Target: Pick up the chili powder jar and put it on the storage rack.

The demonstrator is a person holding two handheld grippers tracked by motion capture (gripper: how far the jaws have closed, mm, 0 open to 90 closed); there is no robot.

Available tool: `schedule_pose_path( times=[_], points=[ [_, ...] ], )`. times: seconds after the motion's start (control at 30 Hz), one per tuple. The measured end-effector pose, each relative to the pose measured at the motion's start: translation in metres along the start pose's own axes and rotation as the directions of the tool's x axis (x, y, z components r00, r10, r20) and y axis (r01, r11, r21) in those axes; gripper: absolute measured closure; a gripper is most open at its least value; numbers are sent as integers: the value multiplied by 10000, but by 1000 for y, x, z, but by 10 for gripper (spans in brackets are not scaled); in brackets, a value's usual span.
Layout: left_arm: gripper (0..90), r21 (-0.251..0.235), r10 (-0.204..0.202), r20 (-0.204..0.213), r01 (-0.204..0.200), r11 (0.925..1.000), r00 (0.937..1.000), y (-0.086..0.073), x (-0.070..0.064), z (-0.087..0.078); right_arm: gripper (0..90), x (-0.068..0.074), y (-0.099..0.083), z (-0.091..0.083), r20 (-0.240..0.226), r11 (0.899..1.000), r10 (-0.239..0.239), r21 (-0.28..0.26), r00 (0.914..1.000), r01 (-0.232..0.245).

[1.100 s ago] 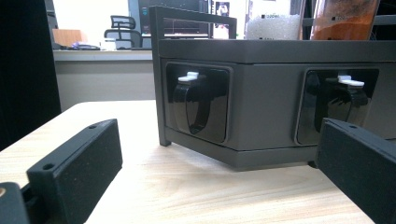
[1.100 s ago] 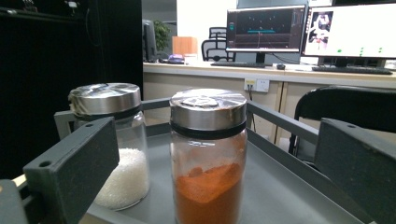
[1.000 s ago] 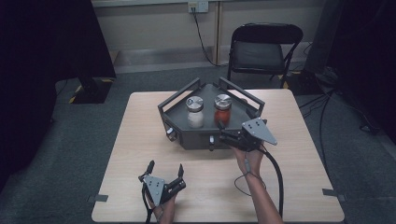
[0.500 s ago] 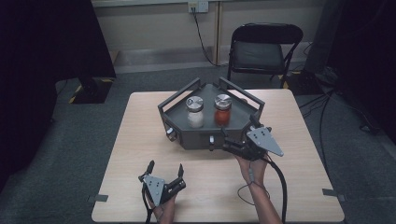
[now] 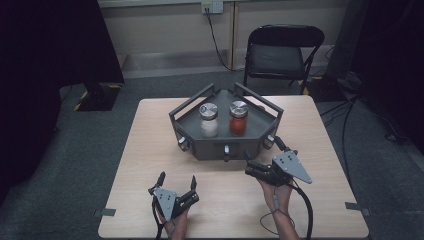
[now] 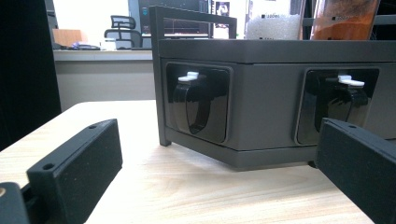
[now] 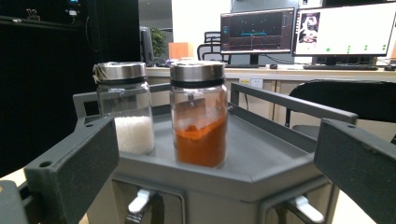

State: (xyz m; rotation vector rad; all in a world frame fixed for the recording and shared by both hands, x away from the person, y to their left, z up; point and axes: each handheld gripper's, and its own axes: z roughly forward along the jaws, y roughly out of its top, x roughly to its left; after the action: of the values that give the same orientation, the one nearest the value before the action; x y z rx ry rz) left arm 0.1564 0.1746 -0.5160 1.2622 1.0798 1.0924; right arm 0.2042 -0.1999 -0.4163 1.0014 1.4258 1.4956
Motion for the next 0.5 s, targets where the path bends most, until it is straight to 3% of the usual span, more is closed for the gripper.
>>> schedule_pose_path(
  times=[0.5],
  points=[
    [5,3,1,-2,-1,10000,10000,0,0,0,0,1,-24,-22,392,9999,-139,-48,9991,141]
  ],
)
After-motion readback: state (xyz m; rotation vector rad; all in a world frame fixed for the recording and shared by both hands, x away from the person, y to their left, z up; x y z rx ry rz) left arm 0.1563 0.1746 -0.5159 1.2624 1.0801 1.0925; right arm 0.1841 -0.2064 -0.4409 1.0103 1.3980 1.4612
